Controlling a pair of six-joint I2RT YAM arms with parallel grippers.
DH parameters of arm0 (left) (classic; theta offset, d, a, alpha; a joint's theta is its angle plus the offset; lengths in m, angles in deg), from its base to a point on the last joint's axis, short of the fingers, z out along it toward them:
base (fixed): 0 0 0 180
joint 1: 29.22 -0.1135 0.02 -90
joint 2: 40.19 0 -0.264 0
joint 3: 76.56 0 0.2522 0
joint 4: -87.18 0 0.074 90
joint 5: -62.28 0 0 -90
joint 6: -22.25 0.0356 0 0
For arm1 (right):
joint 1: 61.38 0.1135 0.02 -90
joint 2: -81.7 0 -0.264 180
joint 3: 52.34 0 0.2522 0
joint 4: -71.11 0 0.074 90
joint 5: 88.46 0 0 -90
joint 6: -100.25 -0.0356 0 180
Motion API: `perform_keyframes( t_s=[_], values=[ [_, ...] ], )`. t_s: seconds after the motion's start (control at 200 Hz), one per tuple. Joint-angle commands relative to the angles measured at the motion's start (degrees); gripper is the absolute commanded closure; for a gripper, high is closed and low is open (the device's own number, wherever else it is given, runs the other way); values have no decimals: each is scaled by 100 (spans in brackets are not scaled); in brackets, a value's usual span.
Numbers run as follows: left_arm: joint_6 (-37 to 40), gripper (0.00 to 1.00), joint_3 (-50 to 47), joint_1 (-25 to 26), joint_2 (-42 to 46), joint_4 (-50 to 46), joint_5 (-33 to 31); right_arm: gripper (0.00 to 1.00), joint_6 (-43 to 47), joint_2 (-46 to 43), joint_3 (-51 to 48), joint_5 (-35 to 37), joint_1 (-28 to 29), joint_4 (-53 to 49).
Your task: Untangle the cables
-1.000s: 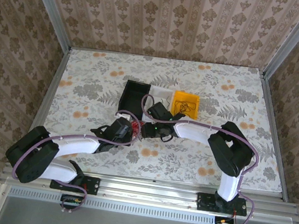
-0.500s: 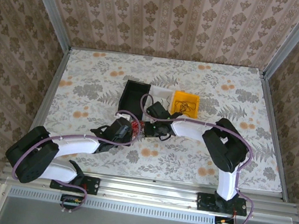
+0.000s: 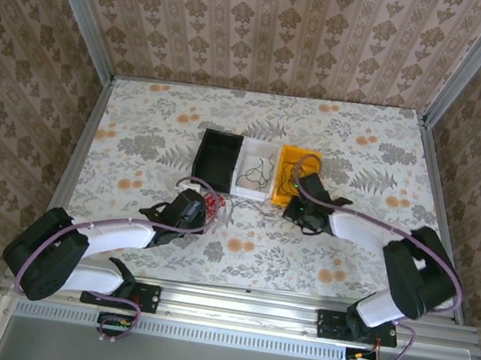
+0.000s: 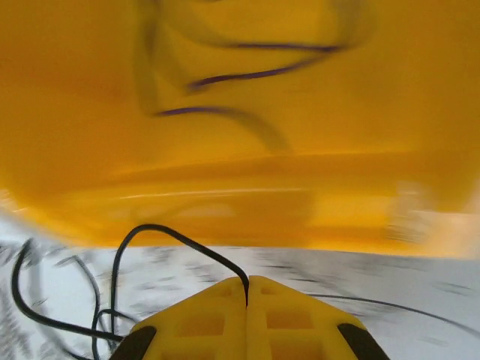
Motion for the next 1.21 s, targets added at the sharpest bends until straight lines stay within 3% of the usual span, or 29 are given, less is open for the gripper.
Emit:
perform_keyframes(
  t_s=[0.0,0.235,0.405,0.56,0.785,1.02,1.2],
  values=[
    [-306,100,-116,-62,63,-453,-248,99,-886,-662,-606,242,-311,-276],
    [-287,100,-112,-75,-40,-351,-204,98,-1071,-2167,-1147,815,-586,-677],
    [-343,100,25,-94,-344,-486,-272,98,-868,-3259,-777,1997,-658,-1728],
    [-566,100,154,-111,-576,-851,-548,98,-462,-3883,-487,2307,-1395,-2281],
    [-894,100,299,-164,-849,-1265,-779,98,47,-4139,-311,1710,-2892,-2365],
    [-1055,100,329,-198,-956,-1440,-885,97,348,-4130,-202,465,-4498,-2211],
    [-319,100,275,-150,-1044,-604,-218,97,719,-4022,-71,-149,-4587,-1913]
  ],
)
